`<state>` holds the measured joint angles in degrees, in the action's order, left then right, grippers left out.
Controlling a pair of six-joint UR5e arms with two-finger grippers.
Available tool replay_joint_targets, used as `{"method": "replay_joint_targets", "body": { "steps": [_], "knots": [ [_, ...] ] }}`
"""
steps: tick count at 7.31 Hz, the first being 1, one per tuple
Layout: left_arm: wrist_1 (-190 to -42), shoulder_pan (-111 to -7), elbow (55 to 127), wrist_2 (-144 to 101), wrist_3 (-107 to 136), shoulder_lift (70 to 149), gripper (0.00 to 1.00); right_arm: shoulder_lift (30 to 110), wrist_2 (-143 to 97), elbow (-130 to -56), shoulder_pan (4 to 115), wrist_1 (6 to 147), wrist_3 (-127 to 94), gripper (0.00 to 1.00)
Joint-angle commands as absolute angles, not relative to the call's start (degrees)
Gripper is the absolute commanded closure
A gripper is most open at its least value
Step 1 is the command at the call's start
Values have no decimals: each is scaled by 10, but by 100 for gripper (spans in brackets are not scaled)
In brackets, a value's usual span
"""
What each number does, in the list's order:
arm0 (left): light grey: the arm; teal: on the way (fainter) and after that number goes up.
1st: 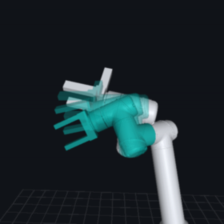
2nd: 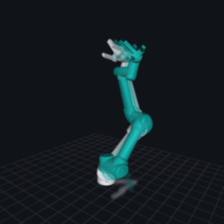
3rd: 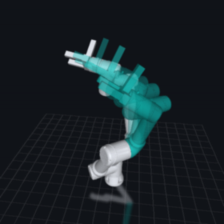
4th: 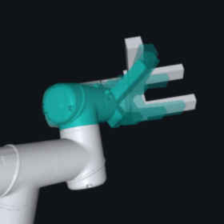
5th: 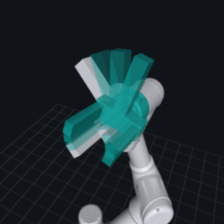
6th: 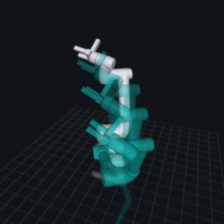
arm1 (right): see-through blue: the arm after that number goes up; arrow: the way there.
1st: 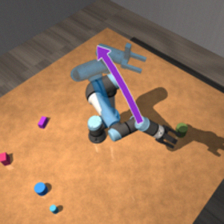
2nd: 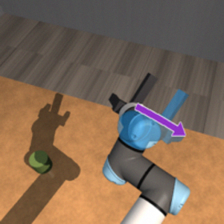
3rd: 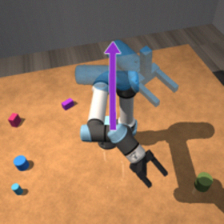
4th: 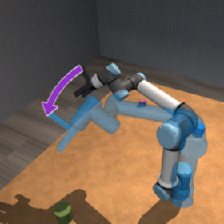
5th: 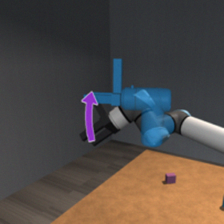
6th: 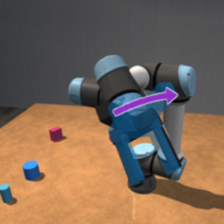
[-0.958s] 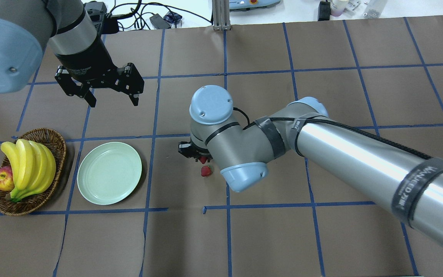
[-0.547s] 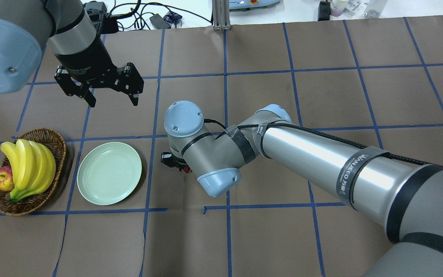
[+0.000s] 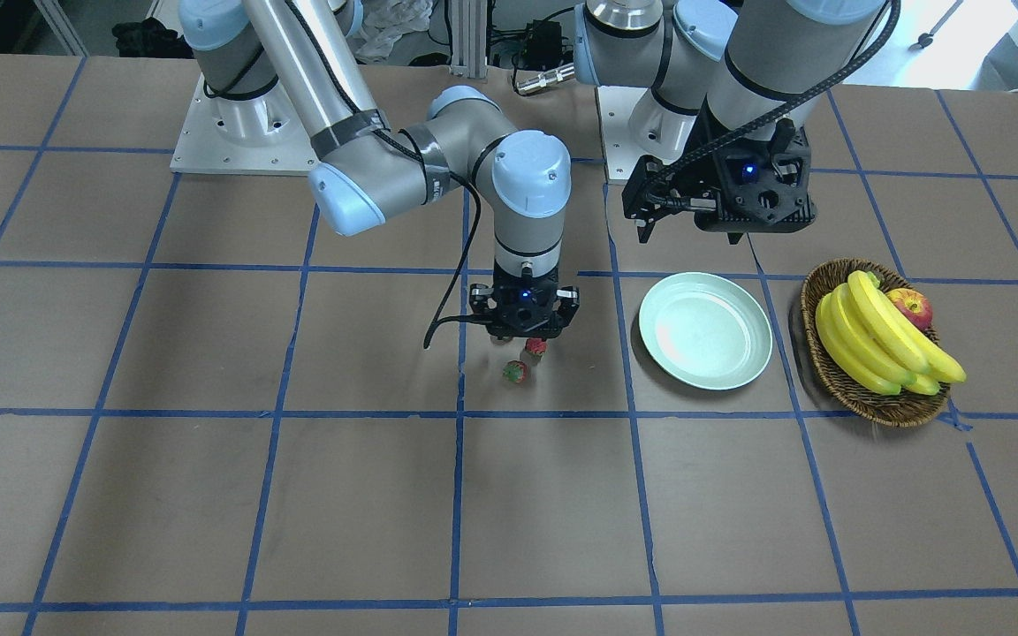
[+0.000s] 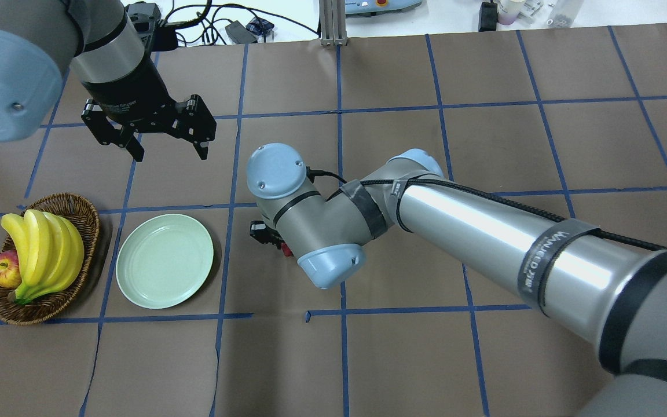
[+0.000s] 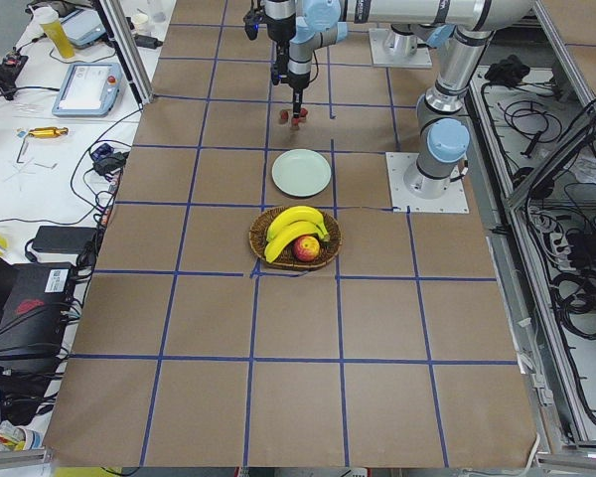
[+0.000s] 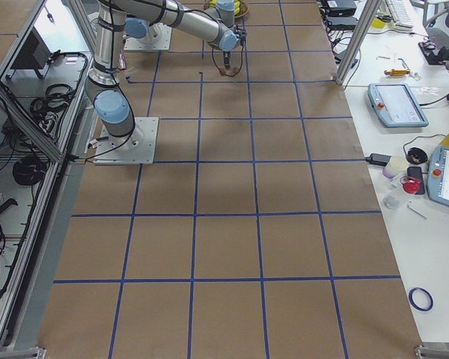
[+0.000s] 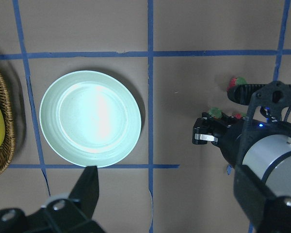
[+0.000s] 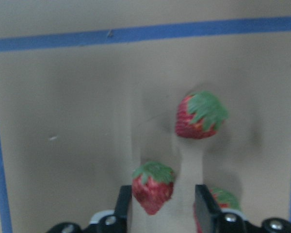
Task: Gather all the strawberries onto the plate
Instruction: 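Raise the right arm away while the left arm starts moving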
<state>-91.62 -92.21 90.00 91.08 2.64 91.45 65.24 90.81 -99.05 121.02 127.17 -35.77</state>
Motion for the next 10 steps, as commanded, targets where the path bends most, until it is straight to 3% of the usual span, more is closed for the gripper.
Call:
{"method": "replay_joint_targets", "body": {
  "steps": [1, 3, 5, 8, 10],
  "knots": [
    [-916, -922, 900, 911, 26, 918, 0, 762, 929, -959, 1076, 1090, -281, 0],
    [-916, -923, 900, 911, 26, 918, 0, 815, 936, -921, 972, 1000, -171, 0],
    [-915, -924, 900, 909, 27, 925, 0, 834, 937, -833, 942, 896, -152, 0],
    [-899, -958, 906, 904, 29, 943, 0, 848, 929, -824, 941, 889, -157, 0],
    [-775, -983, 955, 866, 77, 968, 0, 850, 913, -835, 945, 887, -159, 0]
  ]
}}
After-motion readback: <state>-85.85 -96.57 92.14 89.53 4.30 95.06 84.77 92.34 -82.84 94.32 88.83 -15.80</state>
